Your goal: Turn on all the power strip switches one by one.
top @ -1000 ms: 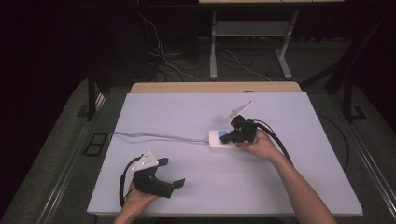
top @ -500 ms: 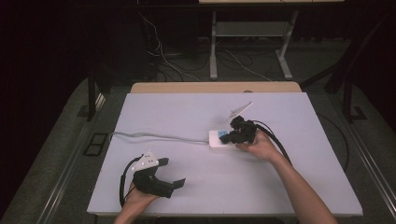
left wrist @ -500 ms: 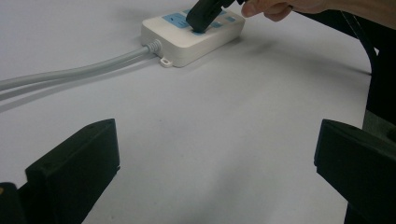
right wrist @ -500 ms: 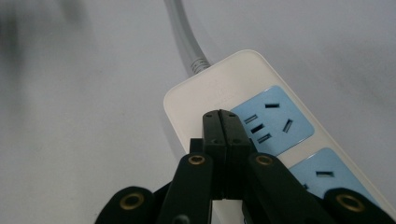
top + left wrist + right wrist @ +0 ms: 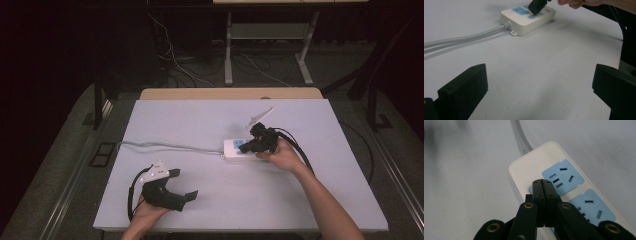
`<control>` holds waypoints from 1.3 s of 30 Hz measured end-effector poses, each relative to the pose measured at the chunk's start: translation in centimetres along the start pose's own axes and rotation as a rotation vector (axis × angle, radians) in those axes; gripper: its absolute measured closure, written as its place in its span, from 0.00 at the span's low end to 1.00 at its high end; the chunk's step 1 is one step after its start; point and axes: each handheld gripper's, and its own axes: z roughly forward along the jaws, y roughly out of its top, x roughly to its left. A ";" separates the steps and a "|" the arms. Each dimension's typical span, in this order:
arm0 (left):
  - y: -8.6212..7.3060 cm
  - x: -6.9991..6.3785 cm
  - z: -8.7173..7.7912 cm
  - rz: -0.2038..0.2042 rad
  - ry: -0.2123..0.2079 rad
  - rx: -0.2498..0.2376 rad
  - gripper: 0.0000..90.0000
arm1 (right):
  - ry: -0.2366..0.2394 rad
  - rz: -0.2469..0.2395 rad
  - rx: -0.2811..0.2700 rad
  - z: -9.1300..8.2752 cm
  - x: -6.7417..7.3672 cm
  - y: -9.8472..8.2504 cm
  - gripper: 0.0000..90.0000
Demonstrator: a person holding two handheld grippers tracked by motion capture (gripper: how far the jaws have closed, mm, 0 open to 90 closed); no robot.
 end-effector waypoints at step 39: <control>0.1 -0.2 0.0 -0.010 -0.001 -0.013 0.00 | -0.130 0.234 -0.273 -10.1 3.8 -10.7 0.00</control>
